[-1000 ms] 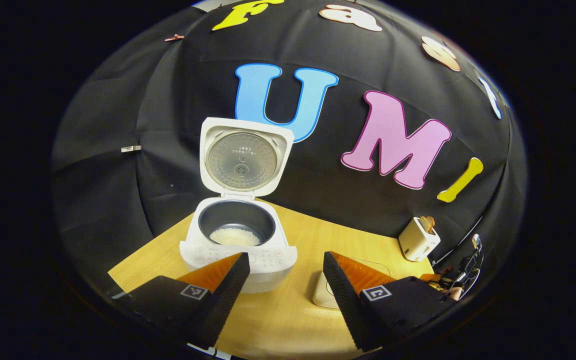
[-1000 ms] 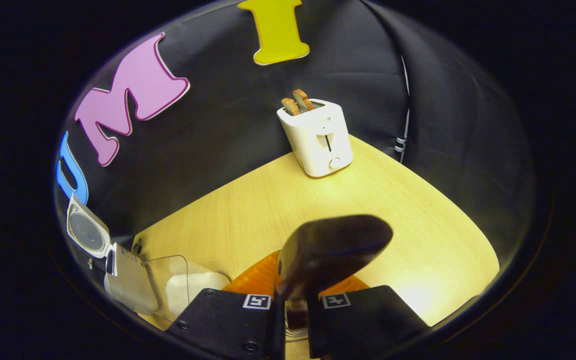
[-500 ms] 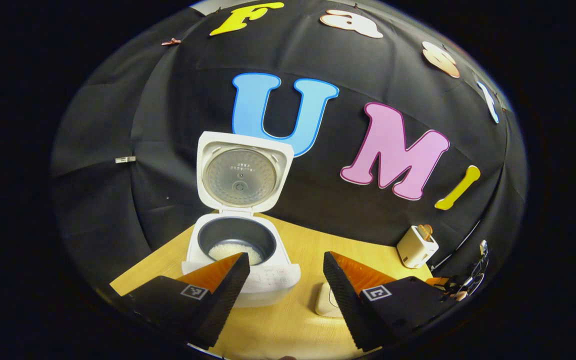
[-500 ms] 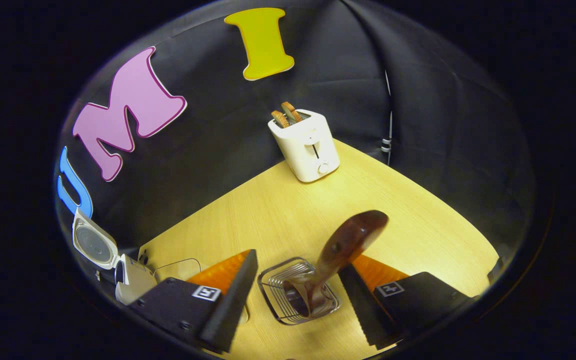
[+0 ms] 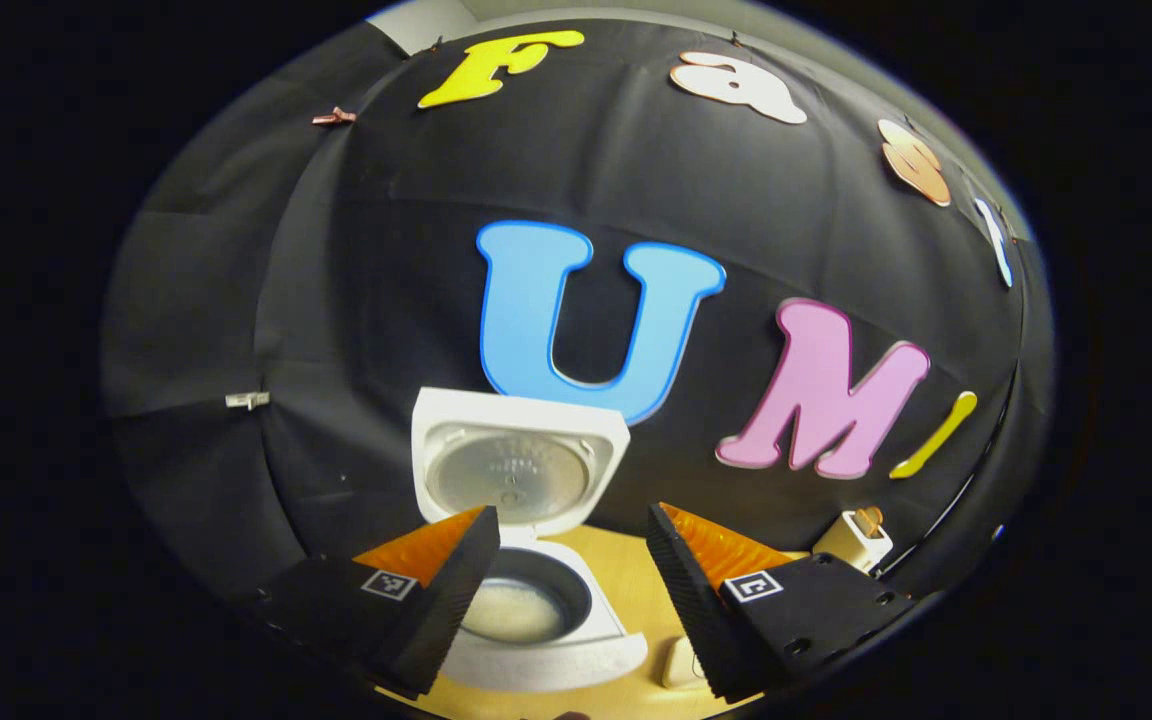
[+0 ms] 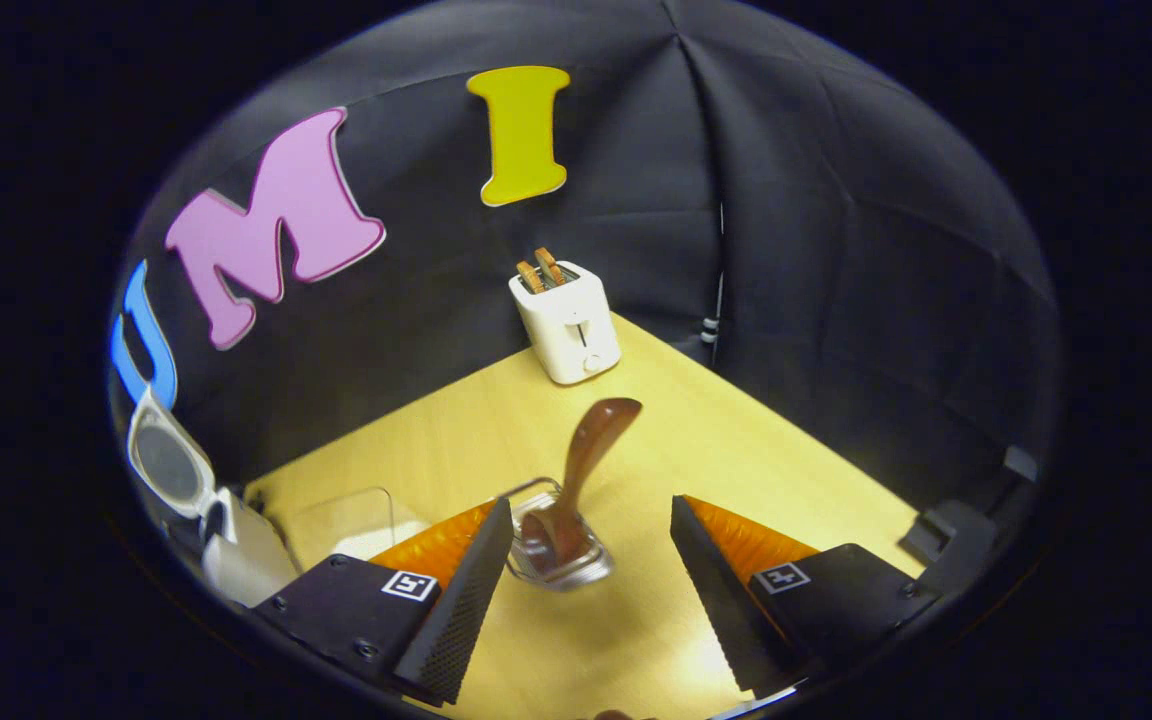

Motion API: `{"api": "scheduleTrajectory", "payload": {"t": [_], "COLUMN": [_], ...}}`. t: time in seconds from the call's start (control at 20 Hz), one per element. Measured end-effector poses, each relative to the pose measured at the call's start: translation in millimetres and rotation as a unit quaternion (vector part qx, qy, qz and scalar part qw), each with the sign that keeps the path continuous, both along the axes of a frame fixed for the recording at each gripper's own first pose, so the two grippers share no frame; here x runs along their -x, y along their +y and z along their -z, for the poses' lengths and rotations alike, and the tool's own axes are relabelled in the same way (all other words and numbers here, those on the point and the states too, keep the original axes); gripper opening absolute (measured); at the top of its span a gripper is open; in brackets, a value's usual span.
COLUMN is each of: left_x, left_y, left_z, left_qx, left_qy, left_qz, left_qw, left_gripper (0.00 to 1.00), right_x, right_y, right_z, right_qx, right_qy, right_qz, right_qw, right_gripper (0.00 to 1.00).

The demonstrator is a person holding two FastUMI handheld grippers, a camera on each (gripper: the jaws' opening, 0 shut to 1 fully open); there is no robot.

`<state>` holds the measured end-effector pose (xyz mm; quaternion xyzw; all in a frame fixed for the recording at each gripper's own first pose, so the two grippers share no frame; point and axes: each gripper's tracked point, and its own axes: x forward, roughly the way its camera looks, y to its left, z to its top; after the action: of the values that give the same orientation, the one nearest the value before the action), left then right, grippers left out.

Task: Close the left gripper, press the button to open the rice cooker; take a wooden spoon from the chopstick holder with the right hand, scoop a spoonful of rice and pour it into the rice cooker, then put the wooden spoon back into the chopstick holder.

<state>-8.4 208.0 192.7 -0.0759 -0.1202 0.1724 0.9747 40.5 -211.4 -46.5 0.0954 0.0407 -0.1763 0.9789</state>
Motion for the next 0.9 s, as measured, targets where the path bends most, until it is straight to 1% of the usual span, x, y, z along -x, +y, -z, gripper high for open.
{"api": "scheduleTrajectory", "payload": {"t": [0.1, 0.2, 0.35, 0.45, 0.6, 0.65, 0.75, 0.9], "left_x": [-10.3, -24.8, -50.2, -68.9, -93.8, -104.0, -123.1, -153.2], "left_y": [16.1, 33.9, 57.4, 70.6, 96.8, 101.2, 111.5, 126.8], "left_z": [-26.7, -42.5, -65.9, -78.6, -96.5, -100.9, -106.7, -104.8], "left_qx": [-0.018, -0.028, -0.049, -0.071, -0.109, -0.12, -0.132, -0.138], "left_qy": [-0.014, -0.009, 0.0, 0.009, 0.01, 0.007, 0.001, 0.011], "left_qz": [0.004, 0.003, -0.001, -0.004, -0.036, -0.04, -0.045, -0.049], "left_qw": [1.0, 1.0, 0.999, 0.997, 0.993, 0.992, 0.99, 0.989], "left_gripper": [0.95, 0.95, 0.95, 0.95, 0.95, 0.95, 0.95, 0.95], "right_x": [17.9, 32.6, 56.4, 70.4, 94.3, 101.5, 110.9, 125.1], "right_y": [4.5, 9.9, 17.9, 19.7, 20.7, 20.9, 23.3, 25.6], "right_z": [20.3, 32.0, 32.5, 27.5, 19.8, 19.7, 23.8, 25.0], "right_qx": [0.014, 0.004, 0.002, 0.006, 0.01, 0.01, 0.005, -0.006], "right_qy": [0.025, 0.033, 0.031, 0.027, 0.012, 0.008, 0.008, 0.004], "right_qz": [0.008, 0.016, 0.028, 0.041, 0.067, 0.076, 0.09, 0.112], "right_qw": [1.0, 0.999, 0.999, 0.999, 0.998, 0.997, 0.996, 0.994], "right_gripper": [0.98, 0.99, 0.99, 0.99, 0.98, 0.98, 0.98, 0.99]}}
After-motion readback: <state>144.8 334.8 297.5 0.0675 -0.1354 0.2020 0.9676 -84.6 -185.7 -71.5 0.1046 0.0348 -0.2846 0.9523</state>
